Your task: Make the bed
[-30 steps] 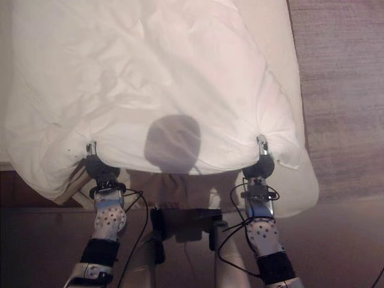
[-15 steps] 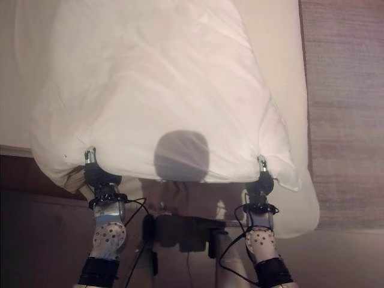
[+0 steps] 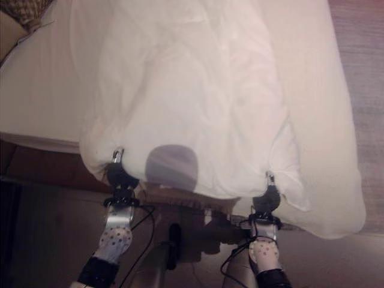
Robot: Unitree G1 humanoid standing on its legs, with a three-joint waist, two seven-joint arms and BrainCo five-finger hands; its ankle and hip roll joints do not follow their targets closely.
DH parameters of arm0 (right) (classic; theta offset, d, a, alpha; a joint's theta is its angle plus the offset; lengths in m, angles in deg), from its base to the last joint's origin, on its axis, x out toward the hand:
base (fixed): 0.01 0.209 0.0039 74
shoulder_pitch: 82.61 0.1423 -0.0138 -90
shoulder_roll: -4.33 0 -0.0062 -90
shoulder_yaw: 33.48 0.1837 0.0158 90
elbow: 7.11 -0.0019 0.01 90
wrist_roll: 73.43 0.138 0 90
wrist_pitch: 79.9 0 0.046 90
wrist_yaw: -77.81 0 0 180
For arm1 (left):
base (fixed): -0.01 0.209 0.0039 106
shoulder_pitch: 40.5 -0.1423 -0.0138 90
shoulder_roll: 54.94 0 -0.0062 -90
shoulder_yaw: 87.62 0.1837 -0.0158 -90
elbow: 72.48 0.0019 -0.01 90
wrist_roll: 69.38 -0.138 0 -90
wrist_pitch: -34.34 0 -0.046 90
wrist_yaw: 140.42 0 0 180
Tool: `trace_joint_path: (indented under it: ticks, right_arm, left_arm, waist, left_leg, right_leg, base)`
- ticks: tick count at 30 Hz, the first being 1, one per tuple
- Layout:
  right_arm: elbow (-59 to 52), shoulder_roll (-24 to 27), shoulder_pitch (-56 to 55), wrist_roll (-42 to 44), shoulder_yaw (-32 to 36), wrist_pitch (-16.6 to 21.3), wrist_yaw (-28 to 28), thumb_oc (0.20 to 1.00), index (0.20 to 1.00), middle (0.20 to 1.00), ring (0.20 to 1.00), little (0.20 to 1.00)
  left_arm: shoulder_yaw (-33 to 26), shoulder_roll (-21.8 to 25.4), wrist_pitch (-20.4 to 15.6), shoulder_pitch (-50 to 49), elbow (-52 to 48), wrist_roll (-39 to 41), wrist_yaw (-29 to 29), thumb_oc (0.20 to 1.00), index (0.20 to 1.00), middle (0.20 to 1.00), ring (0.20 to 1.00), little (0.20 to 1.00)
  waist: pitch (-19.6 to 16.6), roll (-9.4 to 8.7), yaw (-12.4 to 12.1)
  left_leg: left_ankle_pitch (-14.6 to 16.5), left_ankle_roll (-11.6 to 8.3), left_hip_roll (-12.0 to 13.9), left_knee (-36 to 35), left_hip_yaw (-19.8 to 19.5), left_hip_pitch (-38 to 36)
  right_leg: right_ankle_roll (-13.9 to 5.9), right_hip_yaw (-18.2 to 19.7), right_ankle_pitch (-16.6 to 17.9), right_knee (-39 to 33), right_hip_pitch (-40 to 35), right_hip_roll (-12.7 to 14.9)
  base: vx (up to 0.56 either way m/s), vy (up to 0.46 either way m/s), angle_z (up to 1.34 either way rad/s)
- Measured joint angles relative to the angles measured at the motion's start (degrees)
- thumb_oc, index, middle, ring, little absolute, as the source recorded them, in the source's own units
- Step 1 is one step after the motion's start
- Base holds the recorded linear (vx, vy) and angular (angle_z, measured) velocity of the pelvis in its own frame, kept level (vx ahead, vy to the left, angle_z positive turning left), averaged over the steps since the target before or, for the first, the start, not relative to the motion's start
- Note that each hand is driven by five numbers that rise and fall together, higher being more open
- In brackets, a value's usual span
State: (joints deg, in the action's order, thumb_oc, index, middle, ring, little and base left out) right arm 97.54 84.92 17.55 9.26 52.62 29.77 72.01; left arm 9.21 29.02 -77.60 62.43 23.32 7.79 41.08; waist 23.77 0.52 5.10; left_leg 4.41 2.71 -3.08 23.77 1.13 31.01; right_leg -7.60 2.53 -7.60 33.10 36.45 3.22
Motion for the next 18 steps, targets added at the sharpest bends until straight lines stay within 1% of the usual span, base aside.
trace_joint_path:
  ticks: [1,2,3,4,5,6,7,9,10,11,12,13,14,15,16,17,18]
  right_arm:
    - [-0.1,0.6,-0.9,0.0,0.0,0.0,0.1,0.200,0.200,0.200,0.200,0.200]
    - [-0.2,1.0,-0.8,0.0,0.1,0.1,0.1,0.200,0.200,0.200,0.200,0.200]
    - [0.5,1.8,-0.9,0.0,0.0,0.0,0.2,0.200,0.200,0.200,0.200,0.200]
    - [0.6,1.8,-0.6,0.0,-0.7,0.1,0.3,0.200,0.200,0.200,0.200,0.200]
    - [0.6,1.9,-0.5,0.0,-1.1,0.2,0.3,0.200,0.200,0.200,0.200,0.200]
    - [0.8,2.0,-0.4,-0.1,-1.9,0.4,0.5,0.200,0.200,0.200,0.200,0.200]
    - [0.8,2.1,0.0,-0.3,-2.1,0.4,0.7,0.200,0.200,0.200,0.200,0.200]
    - [0.9,2.8,-0.1,-2.3,-2.9,0.5,1.6,0.200,0.200,0.200,0.200,0.200]
    - [1.4,3.1,-0.1,-2.9,-3.0,0.7,1.9,0.200,0.200,0.200,0.200,0.200]
    - [2.2,3.5,-0.1,-3.4,-3.0,0.9,2.3,0.200,0.200,0.200,0.200,0.200]
    - [2.5,3.8,0.3,-3.4,-3.0,1.0,2.7,0.200,0.200,0.200,0.200,0.200]
    - [3.5,4.4,0.1,-3.4,-3.0,1.0,2.7,0.200,0.200,0.200,0.200,0.200]
    - [3.9,4.6,0.3,-3.4,-3.0,1.0,2.7,0.200,0.200,0.200,0.200,0.200]
    - [3.9,4.9,0.8,-3.4,-3.0,1.2,2.8,0.200,0.200,0.200,0.200,0.200]
    - [3.7,4.9,0.8,-3.4,-2.9,1.4,3.0,0.200,0.200,0.200,0.200,0.200]
    - [3.1,5.0,0.4,-3.4,-2.7,1.6,3.0,0.200,0.200,0.200,0.200,0.200]
    - [3.3,5.2,0.3,-3.4,-2.6,1.6,3.0,0.200,0.200,0.200,0.200,0.200]
  left_arm:
    - [0.5,0.0,0.4,-0.4,0.0,0.0,-0.9,0.200,0.200,0.200,0.200,0.200]
    - [1.1,0.0,0.5,-0.6,0.0,0.0,-1.2,0.200,0.200,0.200,0.200,0.200]
    - [1.7,-0.1,1.0,-1.0,-0.7,-0.1,-1.6,0.200,0.200,0.200,0.200,0.200]
    - [1.7,-0.1,1.4,-1.7,-1.4,-0.1,-1.6,0.200,0.200,0.200,0.200,0.200]
    - [1.9,-0.1,1.4,-2.0,-1.5,-0.1,-1.7,0.200,0.200,0.200,0.200,0.200]
    - [2.0,-0.7,1.4,-2.7,-2.0,0.0,-1.9,0.200,0.200,0.200,0.200,0.200]
    - [1.8,-1.0,1.3,-3.5,-2.4,0.0,-1.9,0.200,0.200,0.200,0.200,0.200]
    - [1.9,-1.9,1.3,-3.4,-2.9,0.0,-1.9,0.200,0.200,0.200,0.200,0.200]
    - [2.0,-2.3,1.3,-3.4,-2.8,0.1,-1.9,0.200,0.200,0.200,0.200,0.200]
    - [2.2,-2.8,1.4,-2.7,-2.8,0.1,-1.9,0.200,0.200,0.200,0.200,0.200]
    - [2.6,-3.1,1.3,-3.0,-2.7,0.1,-1.9,0.200,0.200,0.200,0.200,0.200]
    - [2.8,-3.9,1.3,-3.1,-2.7,0.1,-1.9,0.200,0.200,0.200,0.200,0.200]
    - [2.8,-4.3,1.3,-3.1,-2.7,0.1,-1.9,0.200,0.200,0.200,0.200,0.200]
    - [2.8,-4.7,1.3,-3.0,-2.7,0.1,-1.9,0.200,0.200,0.200,0.200,0.200]
    - [3.1,-4.5,1.4,-2.6,-2.5,0.1,-1.9,0.200,0.200,0.200,0.200,0.200]
    - [3.1,-4.3,1.4,-1.7,-2.5,0.1,-1.9,0.200,0.200,0.200,0.200,0.200]
    - [3.2,-4.5,1.4,-1.4,-2.5,0.1,-1.9,0.200,0.200,0.200,0.200,0.200]
  waist:
    - [-0.2,-0.35,1.5]
    - [-0.3,-0.49,2.1]
    - [-0.1,-0.53,2.5]
    - [-0.1,-0.54,1.6]
    - [-0.1,-0.53,1.3]
    - [-0.2,-0.37,0.8]
    - [-0.2,-0.33,0.7]
    - [-0.5,0.13,0.4]
    - [-0.5,0.17,0.2]
    - [-0.5,0.16,0.0]
    - [-0.5,0.15,-0.2]
    - [-0.5,0.20,-0.8]
    - [-0.5,0.25,-1.0]
    - [-0.4,0.19,-0.9]
    - [-0.4,0.02,-0.9]
    - [-0.3,-0.36,-1.2]
    - [-0.3,-0.33,-1.1]
  left_leg:
    - [-2.3,0.92,-1.3,-3.8,2.0,-1.4]
    - [-2.6,1.16,-1.9,-4.6,2.9,-1.8]
    - [-3.1,1.61,-2.7,-6.0,4.6,-2.6]
    - [-3.7,1.59,-2.7,-7.6,5.1,-3.6]
    - [-4.5,1.57,-3.1,-9.0,4.9,-4.6]
    - [-5.4,1.42,-3.4,-11.7,4.9,-6.7]
    - [-5.6,1.39,-3.5,-12.3,5.0,-7.3]
    - [-5.9,0.19,-3.3,-13.3,5.0,-7.4]
    - [-6.0,-0.86,-3.3,-13.2,5.0,-7.1]
    - [-6.4,-2.54,-3.6,-12.1,4.7,-6.2]
    - [-6.9,-3.48,-3.9,-11.7,4.4,-5.9]
    - [-7.0,-3.69,-4.1,-12.1,3.1,-6.1]
    - [-7.0,-3.75,-4.1,-12.2,2.8,-6.2]
    - [-6.0,-4.52,-3.5,-11.4,2.7,-5.8]
    - [-4.5,-5.94,-2.4,-9.2,1.7,-4.4]
    - [-3.8,-6.87,0.3,-9.4,-0.6,-4.5]
    - [-3.9,-7.03,1.9,-10.5,-1.2,-5.1]
  right_leg:
    - [1.38,-2.4,-1.0,0.7,0.1,-4.2]
    - [2.09,-2.7,-0.8,-1.1,-0.6,-5.5]
    - [7.43,0.2,0.1,-3.5,-1.9,-7.3]
    - [8.50,1.3,1.2,-5.4,-2.6,-7.5]
    - [9.43,1.8,1.9,-6.5,-3.3,-7.5]
    - [9.88,2.5,2.3,-7.7,-4.5,-7.5]
    - [9.89,2.5,2.3,-8.1,-4.9,-7.4]
    - [10.06,1.6,2.9,-9.5,-5.4,-7.0]
    - [10.43,1.4,3.1,-9.6,-5.5,-7.0]
    - [10.75,1.2,3.2,-10.2,-5.4,-6.5]
    - [11.18,1.2,3.3,-10.3,-5.3,-6.2]
    - [12.11,1.0,3.6,-10.1,-5.4,-6.0]
    - [12.92,1.0,4.1,-10.2,-5.4,-5.7]
    - [13.74,0.7,4.2,-10.7,-5.4,-4.9]
    - [13.93,0.2,4.7,-11.2,-5.4,-4.6]
    - [13.83,0.0,5.1,-11.8,-5.4,-4.4]
    - [13.65,0.0,5.0,-11.5,-5.2,-4.1]
  base:
    - [-0.02,0.094,0.46]
    - [-0.02,0.083,0.46]
    - [-0.05,0.077,-0.13]
    - [-0.05,0.053,-0.39]
    - [-0.08,-0.013,-0.54]
    - [-0.04,-0.036,-0.30]
    - [-0.07,-0.092,-0.28]
    - [-0.08,-0.125,-0.05]
    - [-0.10,-0.102,0.21]
    - [-0.07,-0.043,0.27]
    - [-0.04,-0.026,0.12]
    - [0.00,0.000,0.00]
    - [-0.04,0.061,-0.01]
    - [-0.03,0.062,0.12]
    - [-0.03,0.045,0.25]
    - [-0.02,0.081,0.25]
    - [-0.02,0.154,0.20]
